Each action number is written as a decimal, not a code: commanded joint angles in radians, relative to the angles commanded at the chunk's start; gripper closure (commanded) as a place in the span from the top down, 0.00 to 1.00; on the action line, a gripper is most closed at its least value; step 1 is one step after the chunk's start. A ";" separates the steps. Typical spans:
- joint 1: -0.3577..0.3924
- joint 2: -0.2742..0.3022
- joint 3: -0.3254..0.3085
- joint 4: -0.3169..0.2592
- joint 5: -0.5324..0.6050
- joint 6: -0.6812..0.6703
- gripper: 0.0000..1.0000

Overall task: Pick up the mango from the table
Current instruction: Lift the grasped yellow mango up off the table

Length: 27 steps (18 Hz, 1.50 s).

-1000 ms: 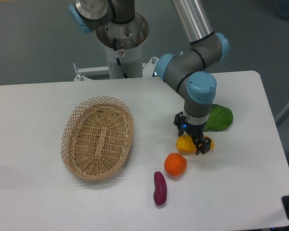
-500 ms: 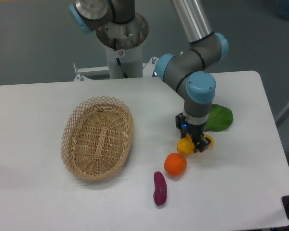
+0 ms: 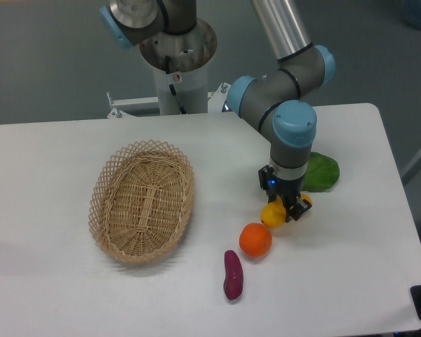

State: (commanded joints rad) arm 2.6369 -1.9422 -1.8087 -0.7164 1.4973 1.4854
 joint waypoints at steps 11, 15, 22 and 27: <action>0.051 0.118 0.075 -0.014 -0.278 -0.220 0.52; 0.063 0.178 0.045 -0.015 -0.304 -0.275 0.52; 0.058 0.192 0.061 -0.014 -0.313 -0.333 0.52; 0.049 0.203 0.069 -0.014 -0.316 -0.373 0.52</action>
State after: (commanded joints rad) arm 2.6860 -1.7396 -1.7395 -0.7302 1.1812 1.1121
